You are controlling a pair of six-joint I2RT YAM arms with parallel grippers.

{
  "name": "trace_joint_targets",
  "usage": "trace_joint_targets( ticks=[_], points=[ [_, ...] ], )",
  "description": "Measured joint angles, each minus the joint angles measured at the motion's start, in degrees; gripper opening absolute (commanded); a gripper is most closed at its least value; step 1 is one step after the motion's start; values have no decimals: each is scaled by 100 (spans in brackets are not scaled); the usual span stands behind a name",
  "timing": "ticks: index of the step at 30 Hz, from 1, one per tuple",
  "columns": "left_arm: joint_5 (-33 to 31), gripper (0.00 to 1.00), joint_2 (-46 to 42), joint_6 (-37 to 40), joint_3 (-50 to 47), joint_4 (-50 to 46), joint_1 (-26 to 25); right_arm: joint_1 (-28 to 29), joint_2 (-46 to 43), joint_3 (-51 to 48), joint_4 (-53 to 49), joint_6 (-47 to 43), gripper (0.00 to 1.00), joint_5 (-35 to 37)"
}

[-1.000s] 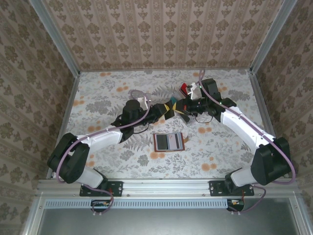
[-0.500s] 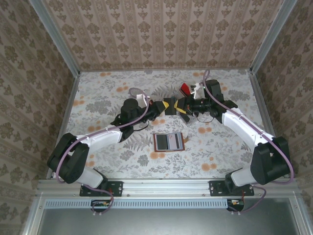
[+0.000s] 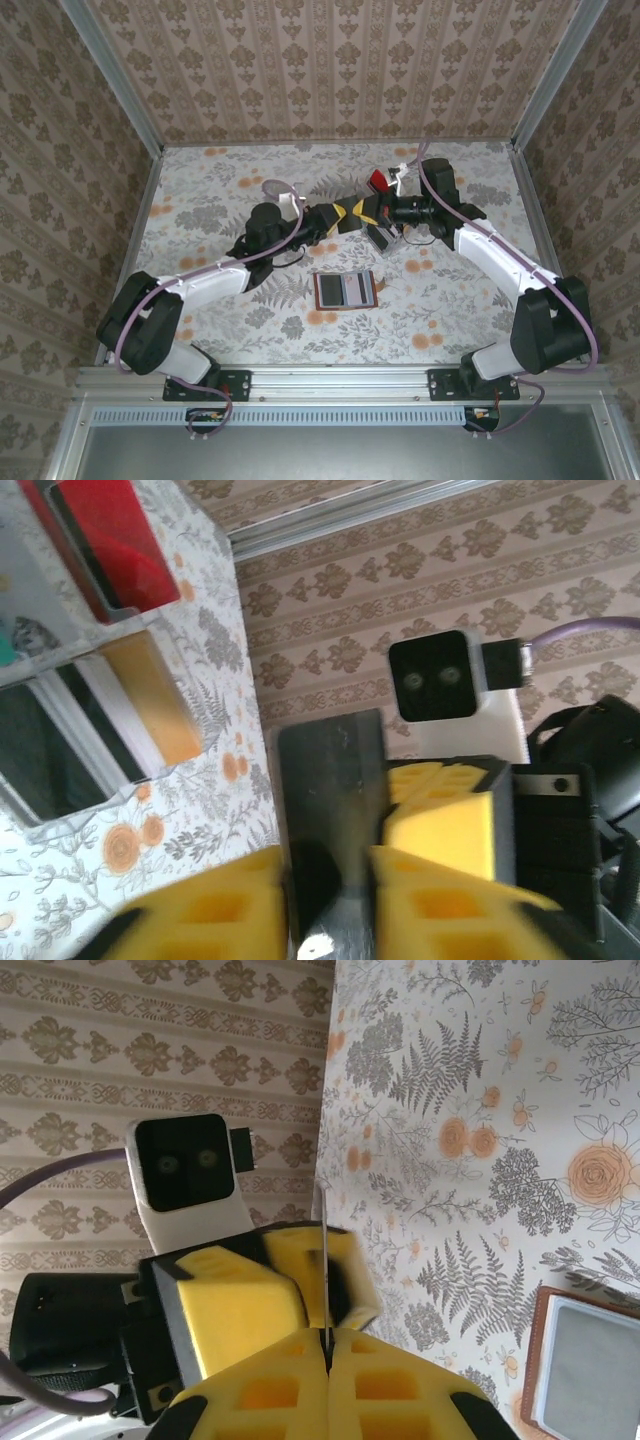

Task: Put the credit cards into the card holder
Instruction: Pick up the credit card from the storage box, then flip over the card slot in the card holder.

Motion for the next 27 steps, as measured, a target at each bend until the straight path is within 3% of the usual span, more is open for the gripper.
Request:
trace_joint_targets(
  ticks=[4,10,13,21,27],
  points=[
    [-282,76,-330,332,-98,-1215,-48,-4,-111,15,-925,-682,1,723],
    [-1567,80,-1128,1305,140,-4105,-470,313,-577,-415,-1779,-1458,1,1934],
    [-1934,77,-1139,1563,188,-4911,-612,509,-662,-920,-1829,-1637,1,2332],
    [-2302,73,-693,1633,-83,-5523,-844,634,-664,-1801,-1753,-1768,1,2618],
    [-2328,64,-271,1705,-79,-5530,-946,656,-664,-1915,-1515,-1834,2,2616]
  ],
)
